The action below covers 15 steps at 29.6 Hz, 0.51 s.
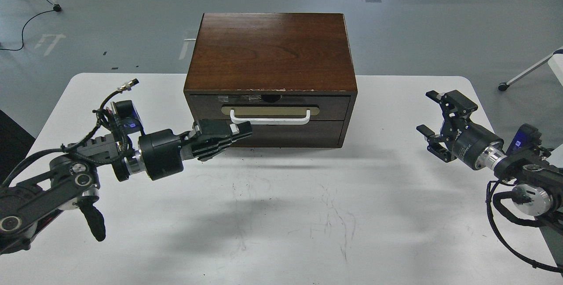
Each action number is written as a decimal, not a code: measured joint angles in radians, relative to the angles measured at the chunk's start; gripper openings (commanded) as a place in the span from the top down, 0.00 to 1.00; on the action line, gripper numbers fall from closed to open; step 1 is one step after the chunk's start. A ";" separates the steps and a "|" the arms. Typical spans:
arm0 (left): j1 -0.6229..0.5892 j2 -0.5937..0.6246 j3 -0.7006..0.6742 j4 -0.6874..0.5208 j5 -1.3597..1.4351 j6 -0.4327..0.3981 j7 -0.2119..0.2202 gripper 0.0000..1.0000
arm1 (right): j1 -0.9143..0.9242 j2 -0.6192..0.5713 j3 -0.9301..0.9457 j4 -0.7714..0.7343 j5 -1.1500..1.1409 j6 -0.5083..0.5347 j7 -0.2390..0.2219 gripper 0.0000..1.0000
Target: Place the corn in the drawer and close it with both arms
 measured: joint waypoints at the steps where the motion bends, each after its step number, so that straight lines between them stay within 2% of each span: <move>1: 0.009 0.004 -0.018 0.003 -0.031 0.000 0.000 0.00 | 0.000 0.002 0.004 -0.001 0.000 0.000 0.000 0.00; 7: 0.114 0.005 -0.139 0.069 -0.174 0.000 0.000 0.00 | 0.000 0.036 0.060 -0.006 0.003 -0.027 0.000 0.00; 15: 0.281 -0.064 -0.278 0.211 -0.236 0.000 0.000 0.00 | -0.003 0.067 0.104 -0.002 0.005 -0.104 0.000 0.00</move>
